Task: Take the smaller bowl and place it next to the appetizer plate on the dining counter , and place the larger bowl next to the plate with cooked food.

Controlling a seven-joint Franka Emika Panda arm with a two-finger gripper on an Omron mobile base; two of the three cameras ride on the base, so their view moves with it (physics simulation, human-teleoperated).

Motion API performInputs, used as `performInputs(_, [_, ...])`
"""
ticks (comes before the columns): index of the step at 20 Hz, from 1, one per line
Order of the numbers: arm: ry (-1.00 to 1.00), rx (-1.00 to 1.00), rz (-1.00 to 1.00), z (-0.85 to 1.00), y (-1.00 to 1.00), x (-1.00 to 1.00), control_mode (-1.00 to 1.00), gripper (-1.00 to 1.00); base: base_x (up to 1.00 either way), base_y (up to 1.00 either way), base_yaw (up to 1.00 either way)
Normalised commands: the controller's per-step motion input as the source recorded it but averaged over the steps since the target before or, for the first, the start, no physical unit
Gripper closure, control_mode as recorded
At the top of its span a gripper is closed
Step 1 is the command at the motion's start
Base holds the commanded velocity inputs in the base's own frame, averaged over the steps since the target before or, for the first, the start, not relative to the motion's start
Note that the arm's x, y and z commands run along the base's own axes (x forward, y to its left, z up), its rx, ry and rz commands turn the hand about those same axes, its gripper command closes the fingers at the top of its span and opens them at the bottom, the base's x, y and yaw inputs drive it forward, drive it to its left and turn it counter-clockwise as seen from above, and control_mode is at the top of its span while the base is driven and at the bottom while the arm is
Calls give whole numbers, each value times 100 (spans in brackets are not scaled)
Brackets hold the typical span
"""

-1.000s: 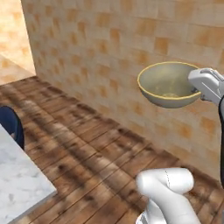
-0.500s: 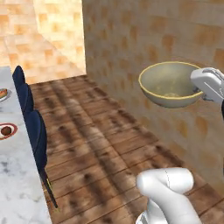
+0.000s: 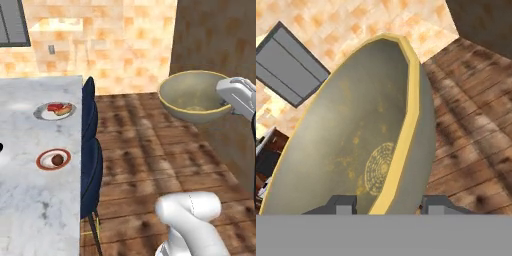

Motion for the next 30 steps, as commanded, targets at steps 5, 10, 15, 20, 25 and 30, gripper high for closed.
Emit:
performInputs(5, [0, 0, 0, 0, 0, 0, 100, 100, 100, -19, 55])
performInputs(10, [0, 0, 0, 0, 0, 0, 100, 100, 100, -28, 54])
performInputs(15, [0, 0, 0, 0, 0, 0, 100, 100, 99, -33, 52])
performInputs(20, [0, 0, 0, 0, 0, 0, 100, 100, 92, -34, 51])
performInputs(25, [0, 0, 0, 0, 0, 0, 100, 100, 83, -36, 50])
performInputs(30, [0, 0, 0, 0, 0, 0, 100, 100, 65, -52, 46])
